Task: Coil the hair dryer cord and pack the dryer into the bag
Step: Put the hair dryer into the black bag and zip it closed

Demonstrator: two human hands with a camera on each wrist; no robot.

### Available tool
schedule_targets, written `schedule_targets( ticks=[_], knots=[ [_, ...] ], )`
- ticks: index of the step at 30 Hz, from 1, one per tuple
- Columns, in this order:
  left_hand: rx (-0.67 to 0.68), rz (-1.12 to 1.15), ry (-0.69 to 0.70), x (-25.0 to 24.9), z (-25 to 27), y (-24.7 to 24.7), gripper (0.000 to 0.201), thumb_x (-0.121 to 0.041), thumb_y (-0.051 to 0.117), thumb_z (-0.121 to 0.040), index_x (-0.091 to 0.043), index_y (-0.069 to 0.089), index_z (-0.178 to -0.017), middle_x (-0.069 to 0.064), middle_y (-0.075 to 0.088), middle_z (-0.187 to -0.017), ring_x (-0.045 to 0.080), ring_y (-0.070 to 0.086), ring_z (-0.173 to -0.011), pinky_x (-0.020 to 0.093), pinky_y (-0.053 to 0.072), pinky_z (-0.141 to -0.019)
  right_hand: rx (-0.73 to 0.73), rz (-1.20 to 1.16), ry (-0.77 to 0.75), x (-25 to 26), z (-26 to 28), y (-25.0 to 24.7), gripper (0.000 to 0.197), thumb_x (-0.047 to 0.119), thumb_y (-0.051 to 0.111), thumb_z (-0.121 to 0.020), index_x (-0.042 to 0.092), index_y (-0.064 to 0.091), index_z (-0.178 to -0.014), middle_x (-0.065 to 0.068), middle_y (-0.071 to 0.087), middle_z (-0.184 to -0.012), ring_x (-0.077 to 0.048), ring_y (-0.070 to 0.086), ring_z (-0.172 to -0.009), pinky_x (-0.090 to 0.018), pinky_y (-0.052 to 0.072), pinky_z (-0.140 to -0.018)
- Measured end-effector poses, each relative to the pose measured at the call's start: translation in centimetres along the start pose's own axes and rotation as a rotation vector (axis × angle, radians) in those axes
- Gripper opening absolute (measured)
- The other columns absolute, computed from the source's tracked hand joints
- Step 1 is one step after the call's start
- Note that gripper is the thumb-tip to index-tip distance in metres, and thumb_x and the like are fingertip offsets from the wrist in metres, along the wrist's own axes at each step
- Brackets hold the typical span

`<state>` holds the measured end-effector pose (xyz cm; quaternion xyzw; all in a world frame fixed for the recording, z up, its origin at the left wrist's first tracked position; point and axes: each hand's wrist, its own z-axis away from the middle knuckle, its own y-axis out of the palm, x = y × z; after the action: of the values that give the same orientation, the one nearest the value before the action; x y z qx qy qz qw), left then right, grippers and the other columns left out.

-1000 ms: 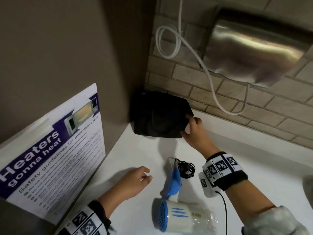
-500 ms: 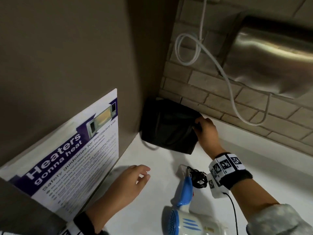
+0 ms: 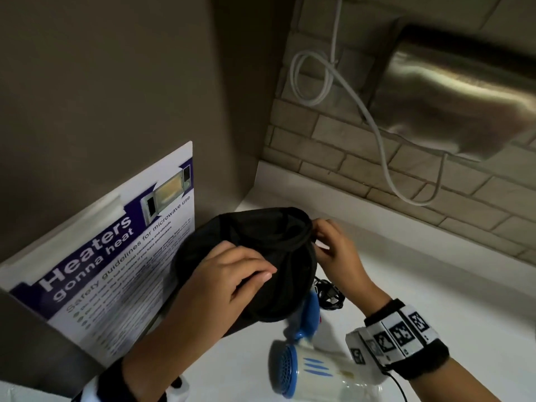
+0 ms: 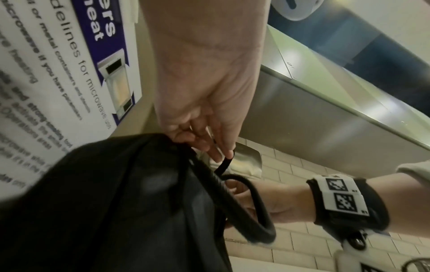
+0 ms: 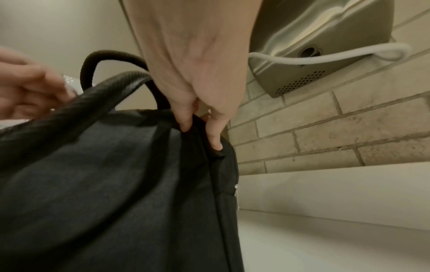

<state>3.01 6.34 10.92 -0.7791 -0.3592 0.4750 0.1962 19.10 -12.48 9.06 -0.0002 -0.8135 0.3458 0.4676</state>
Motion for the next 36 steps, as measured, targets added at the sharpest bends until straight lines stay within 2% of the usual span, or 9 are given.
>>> schedule_targets(
  ticks=[4, 12, 16, 18, 20, 24, 30, 33, 36],
  knots=[
    [-0.073, -0.069, -0.025, 0.9, 0.3, -1.0, 0.025, -0.034, 0.051, -0.088, -0.03, 0.071, -0.104, -0.019, 0.064, -0.101, 0.0, 0.051, -0.1, 0.009, 0.039, -0.084, 0.047, -0.028, -0.026, 0.1, 0.6, 0.7, 0.026, -0.003, 0.061, -0.086, 0.023, 0.057, -0.088, -0.005, 0.055, -0.098, -0.017, 0.06, -0.093, -0.02, 0.05, -0.08],
    [-0.083, -0.271, -0.119, 3.8, 1.0, -1.3, 0.032, -0.039, 0.05, -0.085, -0.034, 0.064, -0.113, -0.013, 0.058, -0.124, 0.015, 0.048, -0.113, 0.042, 0.043, -0.092, 0.28, -0.058, 0.07, -0.1, 0.6, 0.7, 0.032, -0.007, 0.046, -0.074, 0.02, 0.059, -0.085, -0.004, 0.058, -0.095, -0.023, 0.062, -0.098, -0.03, 0.052, -0.088],
    [-0.028, -0.163, -0.182, 4.7, 1.7, -0.9, 0.038, -0.041, 0.044, -0.087, -0.028, 0.058, -0.12, -0.008, 0.062, -0.115, 0.009, 0.057, -0.105, 0.03, 0.05, -0.088, 0.102, 0.013, 0.302, -0.9, -1.0, 1.0, 0.024, 0.003, 0.045, -0.092, 0.022, 0.061, -0.095, -0.009, 0.054, -0.106, -0.02, 0.064, -0.091, -0.033, 0.055, -0.082],
    [-0.04, -0.105, -0.209, 4.7, 1.8, -0.8, 0.033, -0.037, 0.051, -0.088, -0.027, 0.06, -0.118, -0.011, 0.065, -0.104, 0.003, 0.06, -0.095, 0.021, 0.052, -0.082, 0.192, 0.176, 0.371, -1.7, -1.4, 1.4, 0.024, 0.025, 0.043, -0.099, 0.025, 0.06, -0.116, -0.002, 0.054, -0.112, -0.016, 0.057, -0.096, -0.03, 0.049, -0.089],
    [-0.063, -0.052, -0.248, 4.8, 1.8, -0.7, 0.029, -0.032, 0.059, -0.087, -0.025, 0.063, -0.115, -0.012, 0.066, -0.099, -0.001, 0.061, -0.091, 0.012, 0.048, -0.079, 0.361, -0.034, 0.536, -2.3, -1.3, 2.1, 0.037, 0.042, 0.032, -0.101, 0.026, 0.056, -0.124, 0.002, 0.061, -0.114, -0.015, 0.058, -0.103, -0.028, 0.049, -0.086],
    [-0.082, 0.001, -0.328, 5.2, 2.2, -0.6, 0.025, -0.03, 0.065, -0.085, -0.025, 0.067, -0.109, -0.016, 0.068, -0.095, -0.009, 0.061, -0.088, 0.0, 0.042, -0.075, 0.252, -0.409, 0.748, -3.1, -1.6, 3.3, 0.038, 0.04, 0.035, -0.101, 0.018, 0.066, -0.104, -0.001, 0.069, -0.097, -0.013, 0.063, -0.085, -0.023, 0.047, -0.076],
    [-0.113, 0.016, -0.416, 5.5, 2.7, -0.4, 0.017, -0.033, 0.061, -0.086, -0.023, 0.069, -0.098, -0.02, 0.067, -0.079, -0.012, 0.059, -0.085, 0.001, 0.042, -0.067, 0.187, -0.63, 1.114, -3.6, -2.0, 3.3, 0.027, 0.025, 0.049, -0.098, 0.006, 0.058, -0.082, -0.009, 0.053, -0.073, -0.018, 0.048, -0.065, -0.028, 0.039, -0.061],
    [-0.129, 0.005, -0.427, 5.6, 2.8, -0.3, 0.019, -0.033, 0.059, -0.088, -0.021, 0.069, -0.099, -0.017, 0.068, -0.078, -0.006, 0.062, -0.077, 0.003, 0.042, -0.066, 0.265, -0.556, 1.225, -3.5, -1.5, 3.3, 0.033, 0.008, 0.036, -0.098, 0.006, 0.044, -0.066, -0.008, 0.037, -0.062, -0.017, 0.037, -0.054, -0.025, 0.031, -0.054],
    [-0.134, 0.005, -0.433, 5.9, 2.9, -0.4, 0.021, -0.033, 0.057, -0.089, -0.019, 0.068, -0.1, -0.017, 0.067, -0.077, -0.004, 0.062, -0.076, 0.007, 0.042, -0.068, 0.321, -0.528, 1.235, -3.2, -1.4, 3.4, 0.033, 0.016, 0.038, -0.098, 0.009, 0.044, -0.067, -0.006, 0.043, -0.058, -0.014, 0.043, -0.047, -0.018, 0.039, -0.046]
  ],
)
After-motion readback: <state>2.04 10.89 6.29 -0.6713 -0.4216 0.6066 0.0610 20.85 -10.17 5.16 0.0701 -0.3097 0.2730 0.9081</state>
